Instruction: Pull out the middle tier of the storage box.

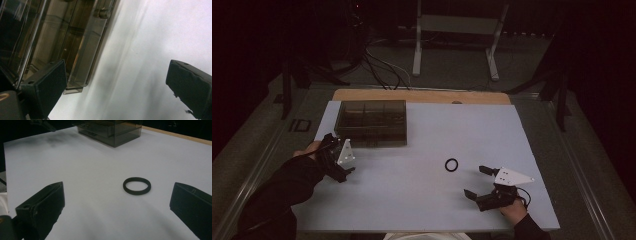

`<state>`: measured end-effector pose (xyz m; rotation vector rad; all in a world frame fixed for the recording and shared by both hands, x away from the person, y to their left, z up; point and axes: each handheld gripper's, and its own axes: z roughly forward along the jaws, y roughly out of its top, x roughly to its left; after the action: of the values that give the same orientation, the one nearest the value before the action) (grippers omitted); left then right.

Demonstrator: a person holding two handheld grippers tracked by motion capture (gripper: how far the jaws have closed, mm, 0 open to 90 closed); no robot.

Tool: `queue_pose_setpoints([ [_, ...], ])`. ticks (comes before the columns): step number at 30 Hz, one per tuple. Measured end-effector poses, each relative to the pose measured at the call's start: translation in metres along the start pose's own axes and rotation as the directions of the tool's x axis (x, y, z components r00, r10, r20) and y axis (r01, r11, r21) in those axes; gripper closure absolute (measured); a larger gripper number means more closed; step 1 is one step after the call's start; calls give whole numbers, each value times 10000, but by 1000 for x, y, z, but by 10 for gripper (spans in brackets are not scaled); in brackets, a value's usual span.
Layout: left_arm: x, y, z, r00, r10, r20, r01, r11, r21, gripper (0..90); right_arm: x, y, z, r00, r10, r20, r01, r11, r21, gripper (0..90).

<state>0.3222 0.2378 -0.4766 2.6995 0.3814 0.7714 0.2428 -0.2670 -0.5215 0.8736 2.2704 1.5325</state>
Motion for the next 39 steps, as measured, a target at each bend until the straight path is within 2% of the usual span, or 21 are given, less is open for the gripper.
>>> queue_pose_setpoints([
  [6,11,1,-5,9990,333,302,-314,9978,-588,64,0,0,0,10000,-3,16,3,10000,2,0],
  [8,14,3,-6,9979,488,424,-461,9970,-628,64,0,0,0,10000,-18,10,18,10000,14,0],
  [10,18,4,-7,9975,414,572,-378,9973,-629,72,0,0,0,10000,-21,7,21,10000,19,0],
  [14,26,6,-11,9977,452,505,-418,9968,-674,73,0,0,0,10000,-15,15,15,10000,20,0],
  [17,34,9,-13,9973,226,698,-184,9980,-607,79,0,0,0,10000,-11,2,11,10000,27,0],
  [19,39,11,-13,9962,-92,867,156,9972,-736,89,0,-1,1,10000,-13,-23,13,10000,50,0],
  [21,44,11,-11,9929,-425,1111,504,9963,-692,89,0,0,1,10000,-20,-24,20,10000,16,0],
  [24,48,10,-8,9900,-652,1254,746,9946,-721,89,0,0,0,10000,32,-9,-32,10000,-7,0],
  [28,48,7,-3,9883,-558,1419,660,9955,-680,89,-1,0,0,10000,57,-33,-57,10000,-5,0],
  [29,48,7,-2,9906,-486,1279,576,9960,-678,89,-1,-1,1,10000,72,-41,-72,10000,-2,0],
  [30,47,7,-2,9903,-450,1316,535,9967,-618,90,-1,-1,1,10000,72,-37,-72,10000,9,0],
  [33,47,8,-2,9896,-477,1356,577,9958,-709,178,0,-1,1,10000,59,-44,-59,10000,4,0],
  [38,47,13,2,9900,-261,1385,335,9981,-510,202,-1,-1,1,10000,69,-52,-69,10000,-2,0],
  [39,47,15,3,9899,-219,1401,284,9986,-445,283,-1,-1,1,10000,79,-50,-79,10000,8,0],
])
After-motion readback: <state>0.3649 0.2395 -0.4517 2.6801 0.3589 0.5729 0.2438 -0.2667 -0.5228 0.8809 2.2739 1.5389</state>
